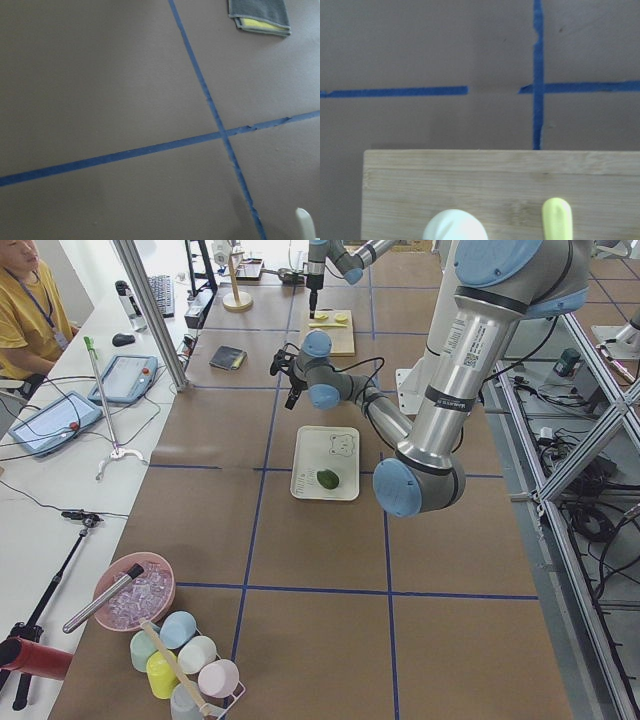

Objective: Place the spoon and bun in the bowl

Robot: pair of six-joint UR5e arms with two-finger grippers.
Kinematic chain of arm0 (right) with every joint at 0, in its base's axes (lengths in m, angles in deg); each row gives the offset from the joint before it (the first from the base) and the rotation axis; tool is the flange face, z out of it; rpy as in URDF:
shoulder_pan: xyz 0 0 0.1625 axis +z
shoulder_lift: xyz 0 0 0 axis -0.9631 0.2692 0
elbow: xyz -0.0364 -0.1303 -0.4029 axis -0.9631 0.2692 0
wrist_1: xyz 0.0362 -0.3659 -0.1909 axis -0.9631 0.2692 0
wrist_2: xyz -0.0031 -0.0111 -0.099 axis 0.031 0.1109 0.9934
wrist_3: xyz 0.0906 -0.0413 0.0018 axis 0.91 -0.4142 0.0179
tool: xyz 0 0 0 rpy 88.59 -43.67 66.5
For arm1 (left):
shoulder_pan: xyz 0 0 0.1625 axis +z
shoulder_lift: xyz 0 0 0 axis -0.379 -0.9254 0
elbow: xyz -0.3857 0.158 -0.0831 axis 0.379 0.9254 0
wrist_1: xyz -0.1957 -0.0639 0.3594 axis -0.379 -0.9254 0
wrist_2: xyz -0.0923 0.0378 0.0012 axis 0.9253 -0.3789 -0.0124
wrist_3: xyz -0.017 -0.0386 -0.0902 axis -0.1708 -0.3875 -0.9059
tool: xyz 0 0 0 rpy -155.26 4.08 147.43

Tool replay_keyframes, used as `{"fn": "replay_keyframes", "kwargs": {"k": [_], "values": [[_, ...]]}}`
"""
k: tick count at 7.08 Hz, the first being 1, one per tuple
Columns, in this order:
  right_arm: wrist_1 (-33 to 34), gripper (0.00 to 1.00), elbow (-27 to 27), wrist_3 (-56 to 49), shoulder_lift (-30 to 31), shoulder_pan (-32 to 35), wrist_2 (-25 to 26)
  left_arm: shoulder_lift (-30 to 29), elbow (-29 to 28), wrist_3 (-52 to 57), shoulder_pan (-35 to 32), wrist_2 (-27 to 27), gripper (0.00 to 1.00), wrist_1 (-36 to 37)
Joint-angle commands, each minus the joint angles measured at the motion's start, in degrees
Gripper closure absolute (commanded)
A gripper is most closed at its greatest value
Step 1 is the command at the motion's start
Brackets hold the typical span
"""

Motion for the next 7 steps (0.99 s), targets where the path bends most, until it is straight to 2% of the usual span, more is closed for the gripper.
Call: {"fn": "replay_keyframes", "kwargs": {"k": [1,3,5,7], "values": [[9.92,0.05,-2.75,1.23,-2.69,-4.52,0.95,0.36,0.08,0.24,-0.24,-0.05,0.04,-0.03],[12.35,0.07,-2.68,-0.08,-3.32,-4.89,2.70,0.45,0.08,-0.02,-0.15,0.04,0.02,-0.03],[17.69,0.08,-2.59,-5.59,-4.55,-6.72,8.31,0.45,-0.10,-0.20,-0.07,0.04,0.01,-0.03],[18.68,0.10,-2.68,-6.16,-4.64,-7.17,9.21,0.54,-0.10,-0.29,-0.07,0.04,0.01,-0.03]]}}
